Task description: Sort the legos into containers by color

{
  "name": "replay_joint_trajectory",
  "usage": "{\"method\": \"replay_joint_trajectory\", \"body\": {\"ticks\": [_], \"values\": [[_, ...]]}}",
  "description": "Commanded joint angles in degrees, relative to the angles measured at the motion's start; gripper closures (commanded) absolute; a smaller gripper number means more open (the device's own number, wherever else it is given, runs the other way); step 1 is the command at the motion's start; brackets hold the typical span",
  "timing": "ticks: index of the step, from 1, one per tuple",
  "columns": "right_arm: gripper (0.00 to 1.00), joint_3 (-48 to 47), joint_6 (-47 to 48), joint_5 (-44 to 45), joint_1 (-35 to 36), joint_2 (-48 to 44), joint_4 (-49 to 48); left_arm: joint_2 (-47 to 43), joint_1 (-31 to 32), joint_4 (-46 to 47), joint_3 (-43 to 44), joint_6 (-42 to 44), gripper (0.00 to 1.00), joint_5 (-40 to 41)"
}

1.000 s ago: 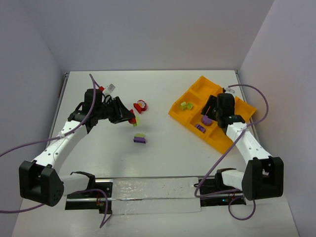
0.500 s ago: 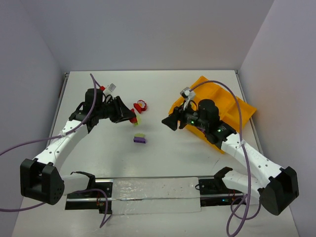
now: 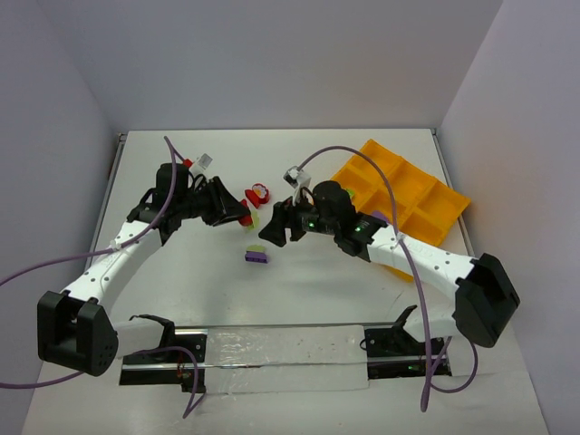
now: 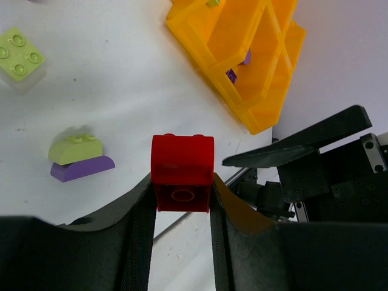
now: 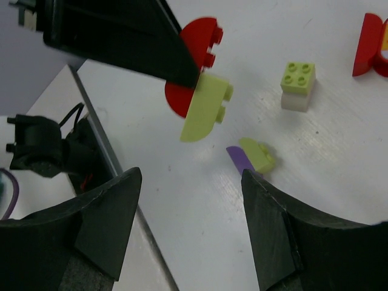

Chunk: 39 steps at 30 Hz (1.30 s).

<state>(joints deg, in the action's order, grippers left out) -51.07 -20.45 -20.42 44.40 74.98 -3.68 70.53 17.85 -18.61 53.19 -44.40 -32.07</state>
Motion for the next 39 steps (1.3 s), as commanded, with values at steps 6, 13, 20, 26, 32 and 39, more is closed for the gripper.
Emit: {"method": "replay_joint_trajectory", "body": {"ticks": [6,13,20,26,32,39], "values": [[0.28,-8.8,-2.2,7.0,2.6,9.0,-5.7,-1.4,-0.3,2.5,1.0,0.0,1.0,-0.1],[0.5,-10.4,-1.6,5.8,2.7,12.0,-6.2,-0.4,-0.4,2.6,1.1,0.2,1.0,-0.7],[0.73,-11.7,-1.4,4.3,2.7,14.1,-6.5,0.0,-0.3,2.6,0.7,0.2,1.0,-1.0],[1.0,-10.9,-1.9,6.0,2.6,14.1,-6.4,-0.2,-0.4,2.2,0.6,0.8,1.0,-0.9],[1.0,-5.3,-4.5,6.9,-1.5,13.2,-8.5,-0.7,-0.3,-0.3,2.4,1.8,1.0,0.5],[1.0,-2.7,-8.7,6.1,-8.1,13.4,-7.1,-1.1,-0.3,0.3,2.2,1.3,1.0,-0.5]]}}
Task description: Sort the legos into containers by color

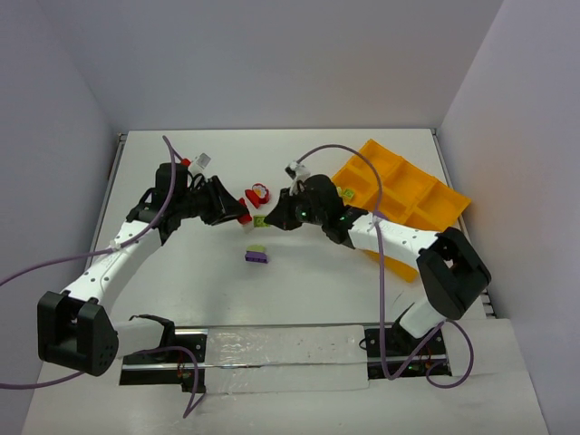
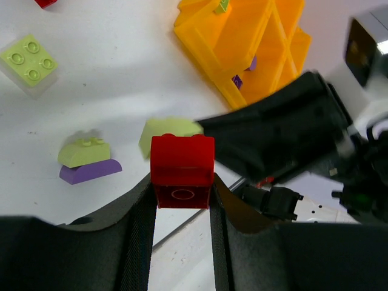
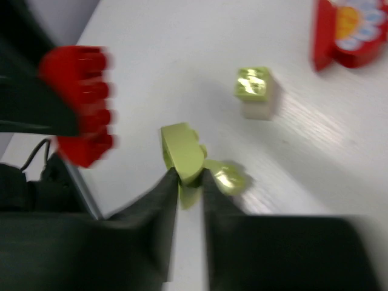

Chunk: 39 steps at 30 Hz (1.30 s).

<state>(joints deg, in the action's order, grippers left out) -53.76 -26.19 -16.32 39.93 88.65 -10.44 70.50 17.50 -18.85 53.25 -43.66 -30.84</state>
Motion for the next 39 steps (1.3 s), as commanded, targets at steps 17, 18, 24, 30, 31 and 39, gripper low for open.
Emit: {"method": "replay_joint_trajectory", "body": {"ticks": [17,18,24,30,31,39], "values": [[1.0,-1.7,-0.9,11.1,-9.8,-2.2,8.3,-2.0,0.0,1.3,-0.4,1.0,1.0,-1.8],[1.0,-1.6,-0.5,12.8,-10.3,-2.7,9.2,-2.0,0.0,1.1,-0.3,1.2,1.0,-1.7],[1.0,0.1,0.6,16.3,-15.3,-5.4,11.1,-1.9,0.0,1.0,-0.1,1.3,1.0,-1.7],[1.0,1.2,1.3,19.4,-21.5,-7.1,11.7,-1.5,0.1,2.6,-0.7,0.2,1.0,-2.1],[1.0,1.0,1.5,19.8,-22.1,-6.9,11.9,-1.4,0.1,2.7,-0.7,0.1,1.0,-2.1],[0.26,-4.7,3.0,22.4,-24.0,-1.8,16.4,-0.3,2.2,1.4,0.5,0.9,1.0,0.5]]}}
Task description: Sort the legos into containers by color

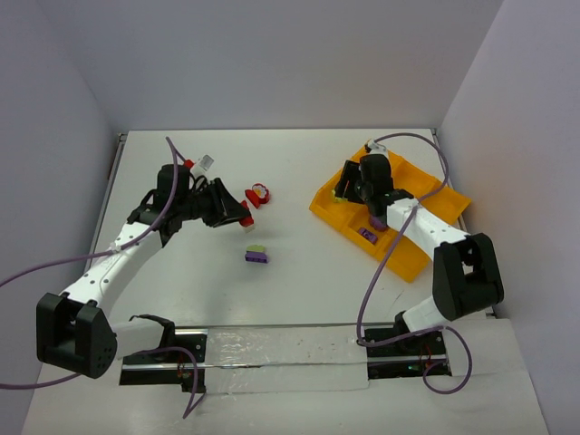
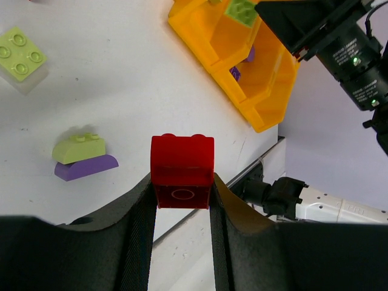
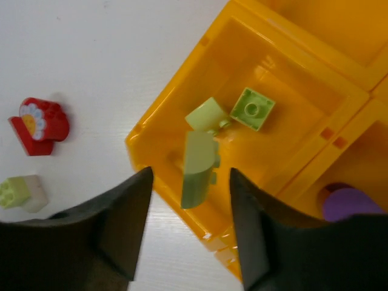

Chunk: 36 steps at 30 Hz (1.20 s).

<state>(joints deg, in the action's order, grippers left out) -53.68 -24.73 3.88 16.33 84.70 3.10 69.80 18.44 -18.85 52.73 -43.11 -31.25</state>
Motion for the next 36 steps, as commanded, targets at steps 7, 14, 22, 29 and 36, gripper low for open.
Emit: {"method": "replay_joint_trajectory", "body": {"ticks": [7,14,22,29,36], "values": [[0.25,-4.5,1.6,-0.1,-0.3,-4.0,2.7,2.4,3.9,1.2,1.4,0.0,1.0,3.9],[0.33,0.9,2.2,-5.8,1.7,-12.6,1.7,8.8,12.5,-0.2,4.8,-1.0,1.0,12.7],[0.27,6.4,1.4,-1.4,4.6,-22.0,5.8,22.3,22.9,-2.8,10.7,-4.5,1.0,28.2],[0.25,7.0,1.7,1.2,4.4,-26.6,9.5,31.7,29.0,-7.2,17.7,-9.2,1.0,40.4],[0.24,7.2,2.0,2.5,4.2,-28.8,11.5,37.7,31.6,-9.7,21.9,-10.8,1.0,44.8]]}}
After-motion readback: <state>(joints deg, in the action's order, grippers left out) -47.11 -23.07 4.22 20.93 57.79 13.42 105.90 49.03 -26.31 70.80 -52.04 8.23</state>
